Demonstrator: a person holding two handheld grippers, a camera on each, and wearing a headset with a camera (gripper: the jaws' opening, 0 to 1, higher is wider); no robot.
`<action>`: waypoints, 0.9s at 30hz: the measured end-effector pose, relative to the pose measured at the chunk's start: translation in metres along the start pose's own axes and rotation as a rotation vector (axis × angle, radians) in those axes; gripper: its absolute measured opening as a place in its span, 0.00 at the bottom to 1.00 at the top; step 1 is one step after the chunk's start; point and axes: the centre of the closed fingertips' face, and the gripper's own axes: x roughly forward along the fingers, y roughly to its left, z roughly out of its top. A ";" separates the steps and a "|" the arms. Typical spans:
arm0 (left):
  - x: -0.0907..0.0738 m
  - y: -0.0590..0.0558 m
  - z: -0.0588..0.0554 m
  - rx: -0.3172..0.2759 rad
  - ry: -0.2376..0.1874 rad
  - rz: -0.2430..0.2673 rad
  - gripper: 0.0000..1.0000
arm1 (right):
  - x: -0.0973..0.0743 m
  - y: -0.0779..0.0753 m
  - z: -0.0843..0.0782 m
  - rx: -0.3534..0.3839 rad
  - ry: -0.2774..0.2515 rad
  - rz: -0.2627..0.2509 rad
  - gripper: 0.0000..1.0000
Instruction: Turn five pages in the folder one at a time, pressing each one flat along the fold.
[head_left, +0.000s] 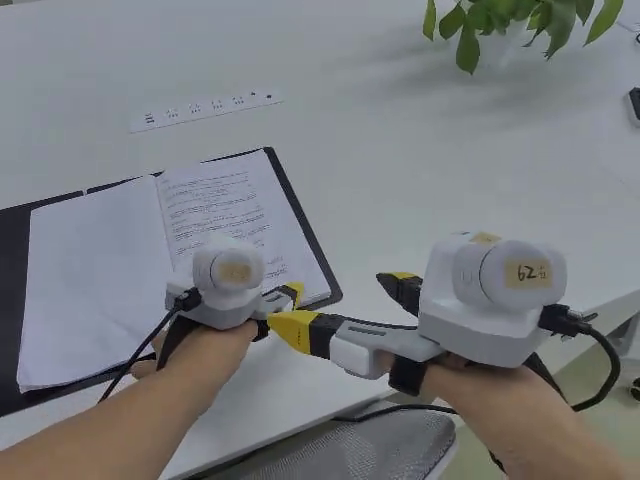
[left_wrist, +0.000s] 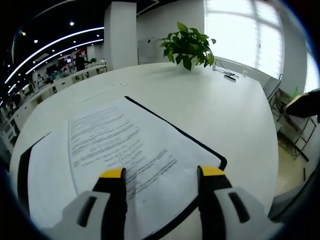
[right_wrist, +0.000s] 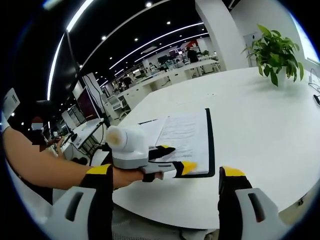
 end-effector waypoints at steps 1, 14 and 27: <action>0.000 0.000 0.000 -0.003 -0.009 0.008 0.57 | 0.000 0.000 0.000 0.002 0.000 0.000 0.86; -0.003 0.004 0.001 -0.027 -0.081 0.006 0.53 | 0.007 -0.004 -0.008 0.018 0.031 0.007 0.84; -0.004 0.015 0.001 -0.072 -0.096 0.010 0.39 | 0.014 -0.009 -0.012 0.029 0.054 0.010 0.83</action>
